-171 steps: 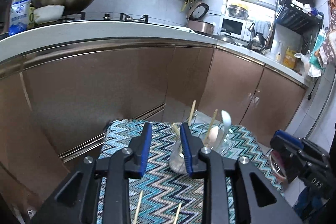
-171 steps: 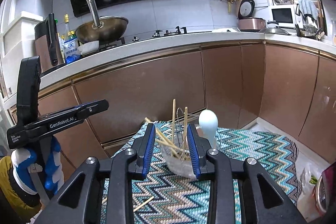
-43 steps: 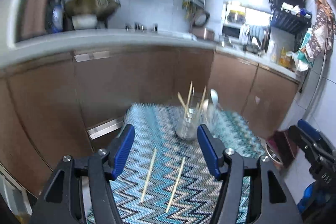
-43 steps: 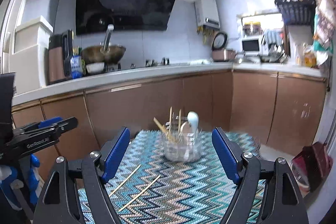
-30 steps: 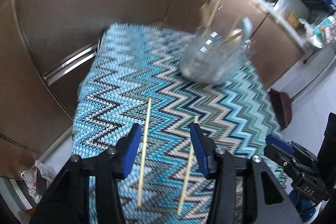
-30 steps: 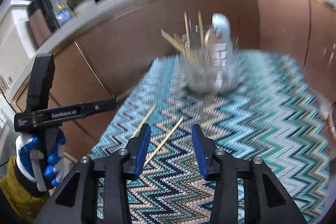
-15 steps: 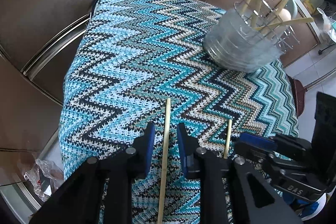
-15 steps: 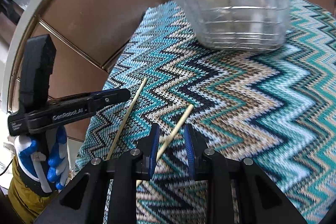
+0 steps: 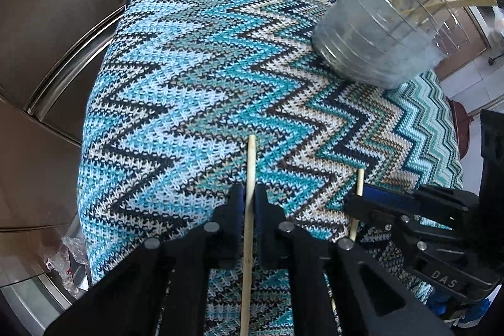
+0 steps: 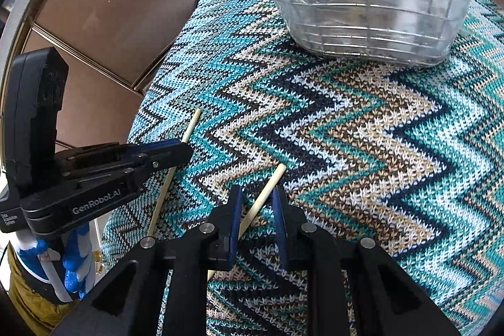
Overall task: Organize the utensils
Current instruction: 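Grasp a chopstick with the left gripper while the right gripper grasps the other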
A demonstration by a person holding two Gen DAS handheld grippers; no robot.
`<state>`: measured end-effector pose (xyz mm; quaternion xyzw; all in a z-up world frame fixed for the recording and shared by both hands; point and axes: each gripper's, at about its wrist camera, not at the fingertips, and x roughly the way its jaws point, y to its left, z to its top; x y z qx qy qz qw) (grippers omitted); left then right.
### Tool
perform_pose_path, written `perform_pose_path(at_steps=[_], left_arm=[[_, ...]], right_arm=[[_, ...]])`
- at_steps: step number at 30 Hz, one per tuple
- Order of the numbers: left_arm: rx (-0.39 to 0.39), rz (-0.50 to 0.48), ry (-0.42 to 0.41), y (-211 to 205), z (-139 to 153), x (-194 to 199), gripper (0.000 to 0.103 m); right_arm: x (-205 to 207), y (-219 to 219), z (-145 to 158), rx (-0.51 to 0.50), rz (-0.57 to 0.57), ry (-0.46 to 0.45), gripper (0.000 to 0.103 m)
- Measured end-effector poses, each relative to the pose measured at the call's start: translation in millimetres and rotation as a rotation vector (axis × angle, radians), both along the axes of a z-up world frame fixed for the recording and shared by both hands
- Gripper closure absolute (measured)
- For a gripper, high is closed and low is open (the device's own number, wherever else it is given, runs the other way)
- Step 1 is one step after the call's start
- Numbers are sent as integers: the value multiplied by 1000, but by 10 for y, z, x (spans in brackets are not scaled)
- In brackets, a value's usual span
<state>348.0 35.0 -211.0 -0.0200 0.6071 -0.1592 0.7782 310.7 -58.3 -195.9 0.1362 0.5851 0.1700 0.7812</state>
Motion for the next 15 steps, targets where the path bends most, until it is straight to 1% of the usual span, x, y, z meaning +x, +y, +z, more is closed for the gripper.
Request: perform_pose_path(at_steps=[1, 4, 8, 15], left_arm=[[-1, 2, 3, 10, -1, 5, 97], [7, 0, 2, 8, 2, 5, 97], [24, -3, -2, -41, 5, 1, 98], [34, 10, 0, -49, 9, 10, 98]], right_arm=[[4, 3, -4, -6, 3, 0, 88], [29, 2, -36, 7, -6, 4, 90], [18, -22, -24, 10, -5, 13, 90], [46, 38, -18, -29, 1, 12, 90]])
